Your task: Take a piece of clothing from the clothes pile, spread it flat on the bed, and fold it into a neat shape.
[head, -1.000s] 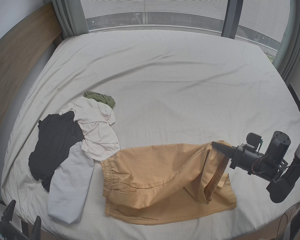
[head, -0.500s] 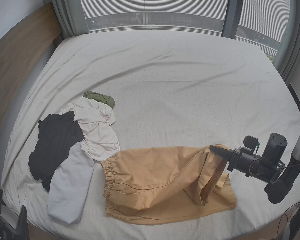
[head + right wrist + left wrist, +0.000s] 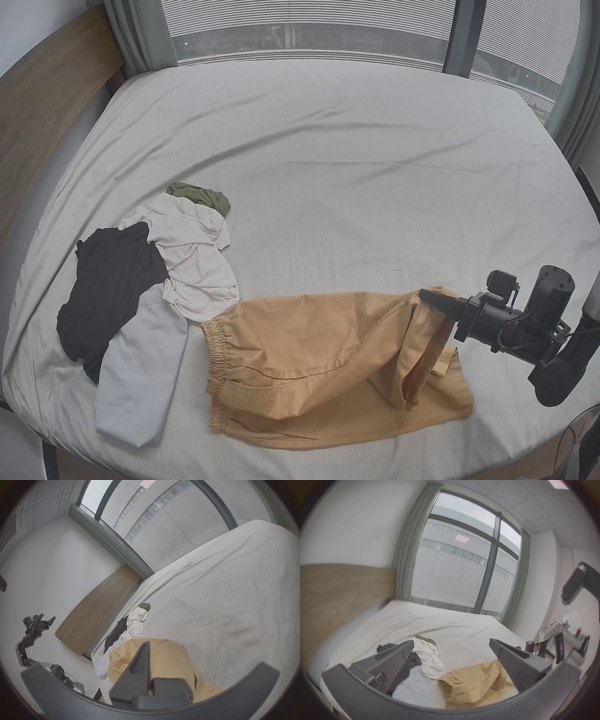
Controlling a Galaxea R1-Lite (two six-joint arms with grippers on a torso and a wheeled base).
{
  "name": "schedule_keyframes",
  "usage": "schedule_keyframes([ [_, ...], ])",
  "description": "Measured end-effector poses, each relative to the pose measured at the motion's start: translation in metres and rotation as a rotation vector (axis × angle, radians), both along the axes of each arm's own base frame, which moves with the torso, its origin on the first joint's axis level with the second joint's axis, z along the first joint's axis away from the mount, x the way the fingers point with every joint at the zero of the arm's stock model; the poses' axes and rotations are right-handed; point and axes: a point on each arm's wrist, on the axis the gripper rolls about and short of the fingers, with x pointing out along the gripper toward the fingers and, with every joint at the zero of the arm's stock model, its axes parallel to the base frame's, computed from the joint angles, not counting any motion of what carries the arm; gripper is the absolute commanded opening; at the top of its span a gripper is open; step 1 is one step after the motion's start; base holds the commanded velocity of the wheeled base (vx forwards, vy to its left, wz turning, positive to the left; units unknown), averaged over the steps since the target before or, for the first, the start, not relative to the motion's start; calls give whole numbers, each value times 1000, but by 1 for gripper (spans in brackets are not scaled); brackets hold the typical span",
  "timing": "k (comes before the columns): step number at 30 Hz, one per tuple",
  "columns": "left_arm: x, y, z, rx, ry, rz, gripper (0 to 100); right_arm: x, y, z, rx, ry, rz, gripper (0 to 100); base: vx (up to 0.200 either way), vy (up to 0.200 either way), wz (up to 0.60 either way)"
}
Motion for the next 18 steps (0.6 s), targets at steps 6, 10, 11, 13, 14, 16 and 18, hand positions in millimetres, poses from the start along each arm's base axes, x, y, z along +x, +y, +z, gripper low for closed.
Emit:
schedule_keyframes([
  [6, 54, -15, 6, -26, 109, -118, 100, 0, -3, 3, 3, -10, -11, 0, 0, 0, 0],
  [10, 80, -25, -1, -17, 188, -231, 100, -3, -7, 9, 9, -27, -20, 0, 0, 0, 0],
  [11, 83, -26, -2, -16, 200, -251, 100, -4, -8, 10, 10, -30, -21, 0, 0, 0, 0],
  [13, 91, -29, -5, -11, 228, -303, 100, -7, -10, 13, 12, -39, -25, 0, 0, 0, 0],
  [14, 95, -31, -6, -10, 240, -327, 100, -8, -11, 14, 14, -44, -26, 0, 0, 0, 0],
  [16, 99, -32, -6, -9, 253, -351, 100, -9, -12, 17, 17, -55, -28, 0, 0, 0, 0],
  [18, 104, -32, -8, -9, 267, -357, 100, -11, -13, 20, 20, -64, -32, 0, 0, 0, 0],
])
